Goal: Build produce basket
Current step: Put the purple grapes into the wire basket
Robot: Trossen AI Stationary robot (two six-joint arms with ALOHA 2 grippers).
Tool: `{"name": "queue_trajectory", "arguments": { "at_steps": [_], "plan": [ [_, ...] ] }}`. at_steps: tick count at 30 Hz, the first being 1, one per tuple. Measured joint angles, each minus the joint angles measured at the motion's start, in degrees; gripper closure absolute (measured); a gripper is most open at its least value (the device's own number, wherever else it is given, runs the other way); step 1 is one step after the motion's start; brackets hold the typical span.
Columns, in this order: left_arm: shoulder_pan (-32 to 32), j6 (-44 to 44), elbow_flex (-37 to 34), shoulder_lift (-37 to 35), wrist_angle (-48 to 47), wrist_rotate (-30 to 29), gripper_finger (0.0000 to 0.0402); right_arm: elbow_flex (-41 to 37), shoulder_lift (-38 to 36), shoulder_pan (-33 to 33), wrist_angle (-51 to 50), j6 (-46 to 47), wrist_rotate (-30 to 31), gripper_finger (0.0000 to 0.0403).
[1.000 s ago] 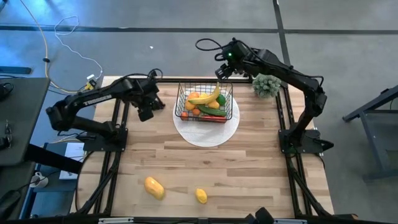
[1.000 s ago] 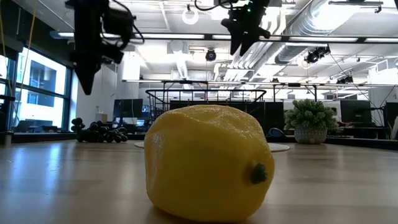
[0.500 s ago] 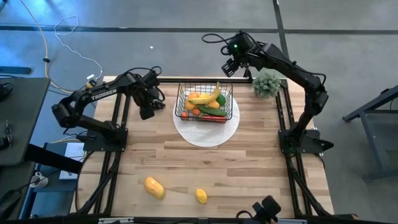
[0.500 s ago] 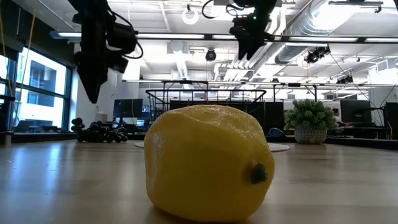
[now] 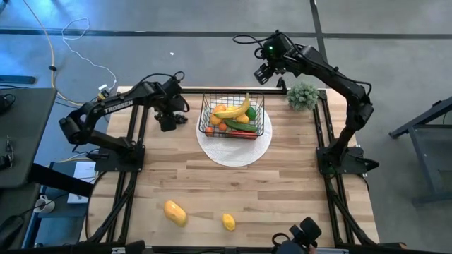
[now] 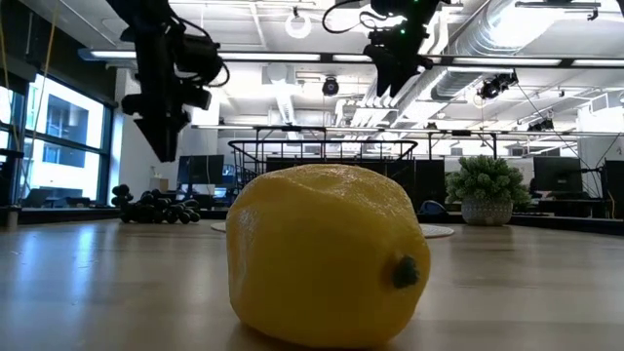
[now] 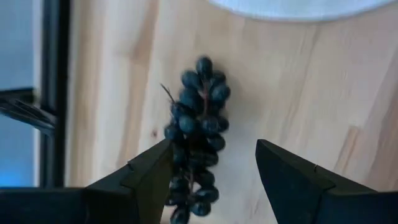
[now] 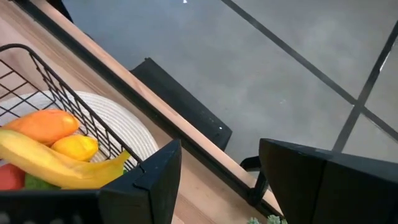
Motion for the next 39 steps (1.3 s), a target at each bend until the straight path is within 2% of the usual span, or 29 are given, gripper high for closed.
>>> {"name": "queue_trajectory", "arguments": {
  "at_steps": [8,15,30,35,39],
  "plan": [
    [0.7,0.8,0.0,7.5,-2.2,-2.3,0.0181,0.0,0.0,0.0,0.0,-1.2,-0.5,0.0204],
    [0.7,0.1,0.0,14.8,-1.3,-7.6,0.0181,0.0,0.0,0.0,0.0,-1.3,-0.5,0.0204],
    [0.7,-1.2,0.3,26.7,2.6,-10.0,0.0184,0.0,0.0,0.0,-0.1,-0.8,-1.8,0.0204],
    [0.7,0.1,0.2,26.5,2.6,-9.0,0.0222,0.0,0.0,0.0,-0.1,-0.6,-2.1,0.0204],
    [0.9,0.1,0.2,26.3,2.3,-8.3,0.0286,0.0,0.0,0.0,-0.1,0.7,-2.5,0.0204]
  ]
}}
